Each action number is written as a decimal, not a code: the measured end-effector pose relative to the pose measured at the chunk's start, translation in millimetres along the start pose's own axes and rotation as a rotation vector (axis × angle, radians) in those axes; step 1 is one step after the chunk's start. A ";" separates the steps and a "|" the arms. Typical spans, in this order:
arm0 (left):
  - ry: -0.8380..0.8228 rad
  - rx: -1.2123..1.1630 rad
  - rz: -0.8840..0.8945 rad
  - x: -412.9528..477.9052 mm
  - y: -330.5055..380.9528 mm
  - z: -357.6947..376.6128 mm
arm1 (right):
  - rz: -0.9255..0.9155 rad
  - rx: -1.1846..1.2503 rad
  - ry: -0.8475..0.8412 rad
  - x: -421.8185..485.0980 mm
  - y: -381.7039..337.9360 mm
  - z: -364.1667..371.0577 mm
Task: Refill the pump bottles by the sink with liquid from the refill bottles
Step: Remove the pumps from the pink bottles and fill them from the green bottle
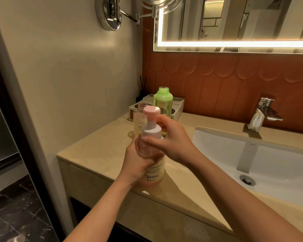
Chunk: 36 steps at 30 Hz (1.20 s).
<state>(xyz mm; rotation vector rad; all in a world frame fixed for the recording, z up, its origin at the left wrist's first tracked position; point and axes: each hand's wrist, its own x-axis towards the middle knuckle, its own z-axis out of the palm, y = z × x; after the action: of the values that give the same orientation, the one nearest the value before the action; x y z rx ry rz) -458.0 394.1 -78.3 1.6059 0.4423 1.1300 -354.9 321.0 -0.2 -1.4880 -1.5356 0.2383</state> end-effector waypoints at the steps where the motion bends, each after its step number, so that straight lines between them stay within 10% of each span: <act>1: -0.002 -0.011 -0.006 -0.4 0.8 0.1 | 0.004 0.074 -0.080 -0.4 0.5 -5.1; 5: -0.021 -0.059 -0.029 -1.0 4.8 1.8 | 0.030 0.115 -0.204 -2.3 2.0 -8.4; 11: 0.015 -0.003 -0.021 -0.5 4.5 3.9 | 0.032 -0.229 0.104 -1.9 0.1 10.2; 21: 0.007 -0.006 -0.028 -0.4 3.3 2.8 | -0.022 0.280 -0.070 3.2 -8.4 -20.9; 36: 0.021 0.014 -0.066 -2.9 7.5 3.5 | -0.101 0.551 0.148 -2.7 -4.6 -42.3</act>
<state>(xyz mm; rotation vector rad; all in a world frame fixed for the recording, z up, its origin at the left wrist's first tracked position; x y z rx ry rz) -458.3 387.3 -72.8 1.5820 0.5146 1.0972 -328.3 298.3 24.1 -0.9687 -1.2863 0.4415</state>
